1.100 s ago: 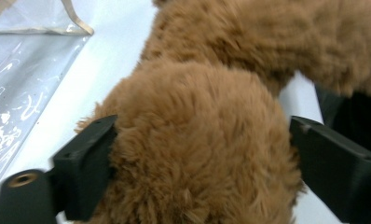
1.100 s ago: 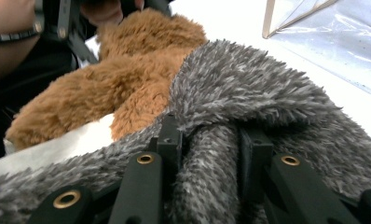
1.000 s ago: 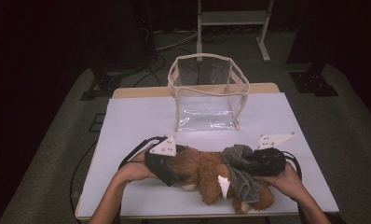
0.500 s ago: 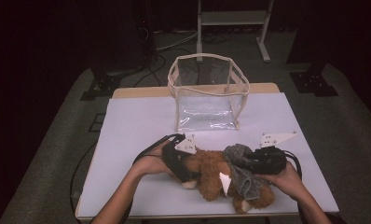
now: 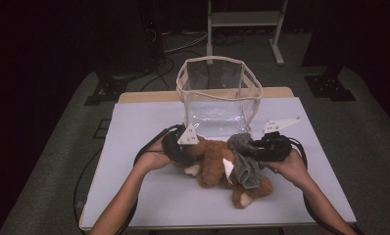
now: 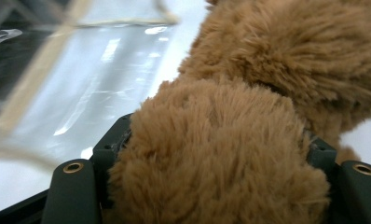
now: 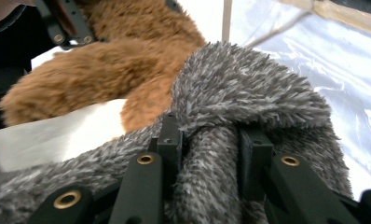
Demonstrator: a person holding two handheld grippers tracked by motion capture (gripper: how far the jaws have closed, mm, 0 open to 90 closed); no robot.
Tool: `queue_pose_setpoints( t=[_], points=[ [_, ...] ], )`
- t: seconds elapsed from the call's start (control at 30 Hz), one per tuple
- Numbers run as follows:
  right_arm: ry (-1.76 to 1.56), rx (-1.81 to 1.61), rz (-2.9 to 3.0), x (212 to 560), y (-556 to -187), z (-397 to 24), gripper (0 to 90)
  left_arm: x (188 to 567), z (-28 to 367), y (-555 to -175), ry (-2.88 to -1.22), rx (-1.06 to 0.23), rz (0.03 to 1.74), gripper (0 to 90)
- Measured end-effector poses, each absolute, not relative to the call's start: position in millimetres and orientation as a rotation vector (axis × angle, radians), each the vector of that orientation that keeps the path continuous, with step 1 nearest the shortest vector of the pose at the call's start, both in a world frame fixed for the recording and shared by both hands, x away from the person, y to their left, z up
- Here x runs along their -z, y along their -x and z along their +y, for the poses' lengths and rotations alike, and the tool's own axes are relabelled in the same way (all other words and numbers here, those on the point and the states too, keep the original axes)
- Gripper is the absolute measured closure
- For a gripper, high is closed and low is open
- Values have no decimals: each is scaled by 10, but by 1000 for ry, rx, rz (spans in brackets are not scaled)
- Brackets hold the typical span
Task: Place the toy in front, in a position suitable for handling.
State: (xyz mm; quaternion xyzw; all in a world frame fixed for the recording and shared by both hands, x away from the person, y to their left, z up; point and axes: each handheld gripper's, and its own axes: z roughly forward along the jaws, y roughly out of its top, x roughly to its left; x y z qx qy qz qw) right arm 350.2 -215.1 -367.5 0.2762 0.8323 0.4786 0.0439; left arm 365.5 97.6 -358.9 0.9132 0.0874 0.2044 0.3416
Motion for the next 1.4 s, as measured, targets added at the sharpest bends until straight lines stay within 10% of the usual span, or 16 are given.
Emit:
queue_pose_setpoints(
  t=[0.6,1.4],
  points=[
    [-741,-1558,2672,3782,-3523,-1767,665,3669,1474,-3329,-2214,-299,292,105],
    [-637,-1630,2633,3821,-2911,-1981,666,3526,1250,-3152,-2360,-233,109,157]
  ],
)
